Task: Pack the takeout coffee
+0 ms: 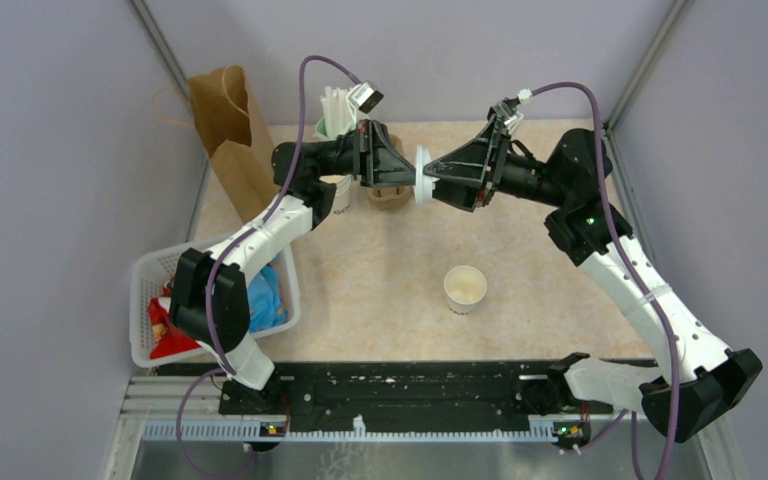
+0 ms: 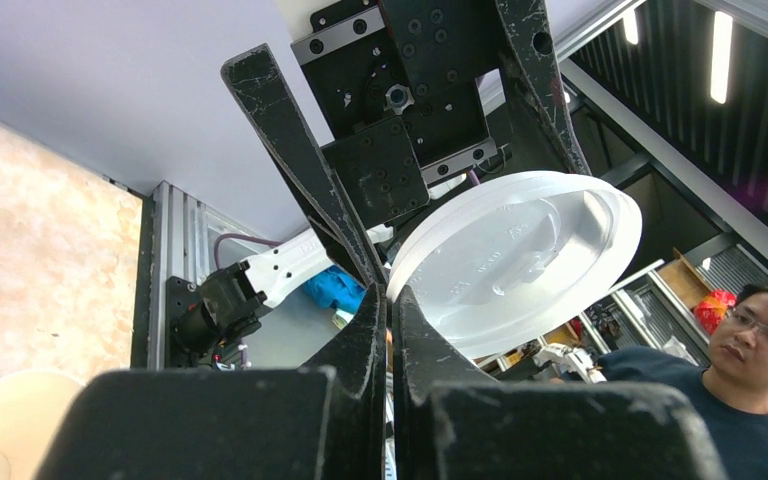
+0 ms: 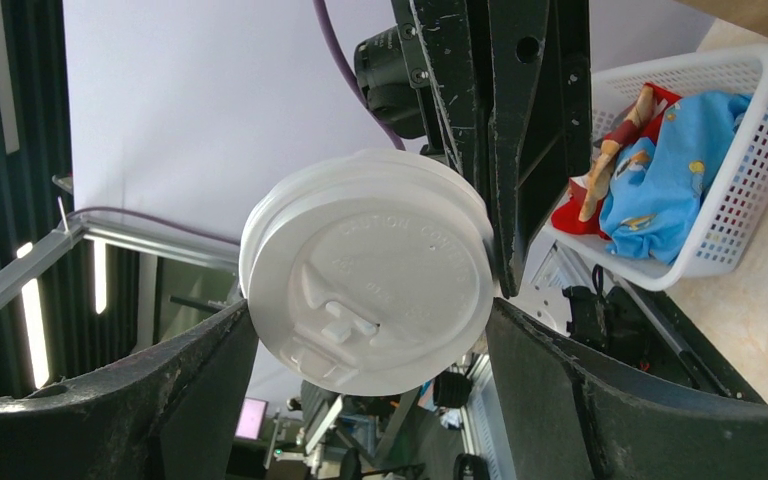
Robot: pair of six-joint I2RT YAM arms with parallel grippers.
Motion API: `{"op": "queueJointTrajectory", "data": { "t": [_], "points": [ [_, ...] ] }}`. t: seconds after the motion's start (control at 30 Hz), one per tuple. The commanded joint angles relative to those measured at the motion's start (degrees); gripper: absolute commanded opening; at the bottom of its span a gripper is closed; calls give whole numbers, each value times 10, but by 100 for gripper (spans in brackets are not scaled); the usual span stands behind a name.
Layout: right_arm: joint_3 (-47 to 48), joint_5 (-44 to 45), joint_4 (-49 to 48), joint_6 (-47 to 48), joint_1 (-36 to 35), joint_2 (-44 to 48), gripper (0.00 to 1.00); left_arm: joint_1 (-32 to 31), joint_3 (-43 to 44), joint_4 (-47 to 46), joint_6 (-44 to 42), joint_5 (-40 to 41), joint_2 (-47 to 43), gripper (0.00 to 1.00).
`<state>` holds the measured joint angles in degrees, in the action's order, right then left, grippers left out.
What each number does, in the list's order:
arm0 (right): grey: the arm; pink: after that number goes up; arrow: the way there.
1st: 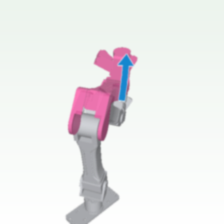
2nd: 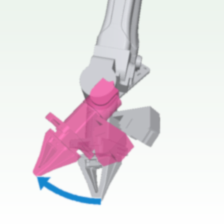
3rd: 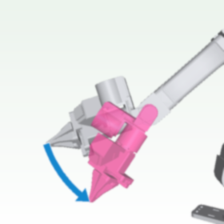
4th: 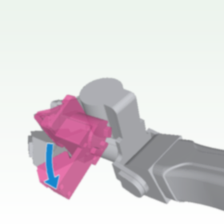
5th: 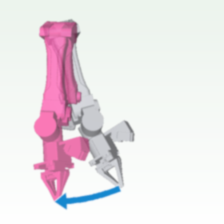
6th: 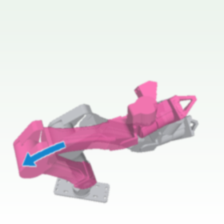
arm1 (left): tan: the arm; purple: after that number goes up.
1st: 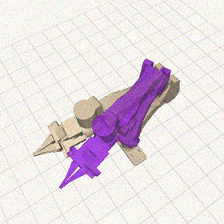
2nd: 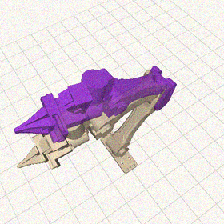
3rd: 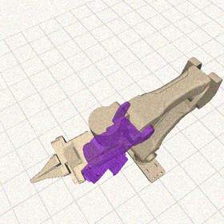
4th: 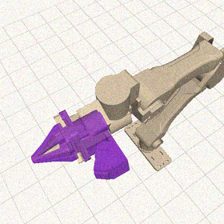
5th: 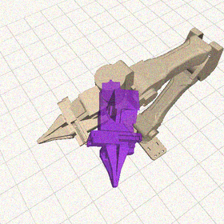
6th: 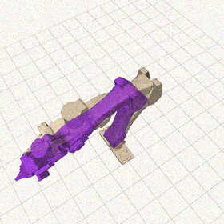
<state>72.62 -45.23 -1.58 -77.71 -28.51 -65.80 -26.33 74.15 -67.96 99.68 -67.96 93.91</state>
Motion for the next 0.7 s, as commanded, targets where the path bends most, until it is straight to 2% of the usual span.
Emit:
{"op": "queueJointTrajectory", "data": {
  "t": [0.0, 0.27, 0.33, 0.47, 0.57, 0.63, 0.67],
  "points": [
    [14, -4, -9, 2, -7, 1, 80, 1, 16, -14, -25, 1, -17, 0],
    [15, -6, -5, 5, -7, 3, 80, 2, 9, -6, -32, 2, -21, 1],
    [14, -6, -2, 7, -7, 6, 80, 4, 2, 10, -43, 3, -24, 11],
    [6, -6, 13, 16, -6, 16, 79, 13, -31, 62, -90, 1, -46, 41],
    [-1, -9, 75, 49, 5, 31, 79, 35, -83, 113, -133, 10, -93, 68],
    [-3, -10, 144, 96, 21, 46, 79, 56, -120, 195, -186, 16, -133, 80],
    [1, -9, 215, 130, 32, 54, 79, 65, -135, 247, -223, 22, -155, 84]
  ]
}}
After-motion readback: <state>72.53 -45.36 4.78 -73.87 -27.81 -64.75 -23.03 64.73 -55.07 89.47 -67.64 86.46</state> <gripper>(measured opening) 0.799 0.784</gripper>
